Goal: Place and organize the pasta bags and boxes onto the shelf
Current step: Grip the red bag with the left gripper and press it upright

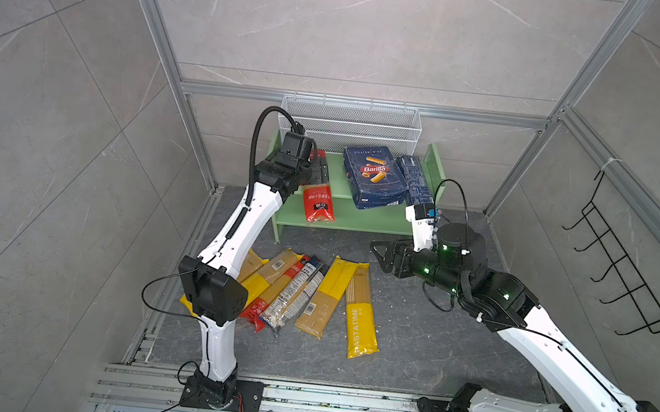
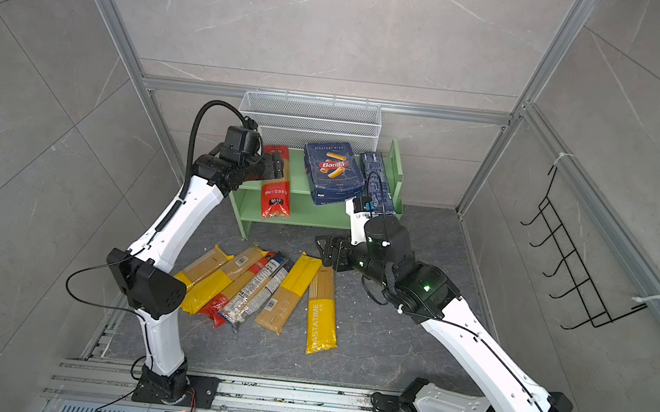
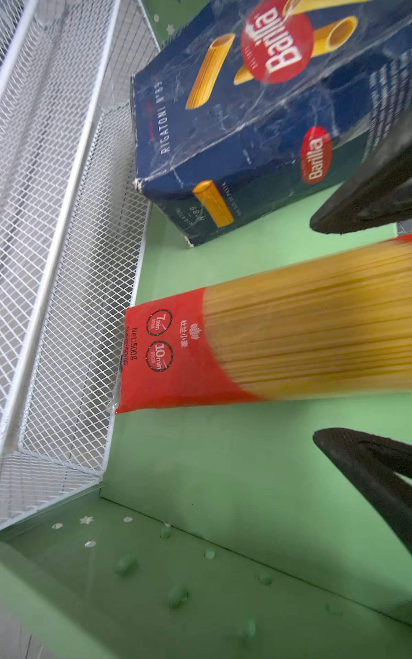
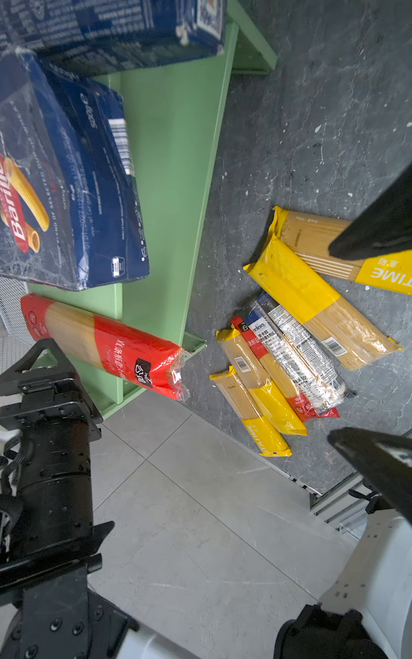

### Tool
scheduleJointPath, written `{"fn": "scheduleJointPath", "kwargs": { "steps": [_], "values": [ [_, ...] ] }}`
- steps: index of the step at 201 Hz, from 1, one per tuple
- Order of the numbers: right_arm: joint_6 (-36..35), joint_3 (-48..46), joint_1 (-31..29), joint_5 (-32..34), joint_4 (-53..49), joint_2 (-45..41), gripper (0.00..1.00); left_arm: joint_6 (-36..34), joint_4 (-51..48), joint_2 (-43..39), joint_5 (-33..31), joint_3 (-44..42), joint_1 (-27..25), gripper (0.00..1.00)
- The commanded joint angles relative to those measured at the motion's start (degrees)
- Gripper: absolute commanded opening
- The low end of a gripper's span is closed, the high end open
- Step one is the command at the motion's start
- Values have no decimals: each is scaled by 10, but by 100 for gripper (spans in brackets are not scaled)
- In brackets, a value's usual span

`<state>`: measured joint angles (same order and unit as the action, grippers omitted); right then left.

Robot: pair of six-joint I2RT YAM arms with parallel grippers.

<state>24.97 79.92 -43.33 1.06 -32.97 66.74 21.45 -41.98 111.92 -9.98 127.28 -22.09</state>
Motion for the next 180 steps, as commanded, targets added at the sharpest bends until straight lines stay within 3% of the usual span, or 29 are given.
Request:
{"fn": "scheduleJointPath", "kwargs": {
  "steps": [1, 84, 180],
  "values": [
    [-15, -8, 8, 12, -7, -5, 77, -13, -28, 31, 13, 62, 4, 87],
    [-11, 2, 28, 16, -9, 5, 76, -8, -49, 103, 51, 122, 11, 84],
    [-13, 15, 44, 40, -43, 2, 76, 18, -16, 167, 79, 182, 12, 68]
  ]
}}
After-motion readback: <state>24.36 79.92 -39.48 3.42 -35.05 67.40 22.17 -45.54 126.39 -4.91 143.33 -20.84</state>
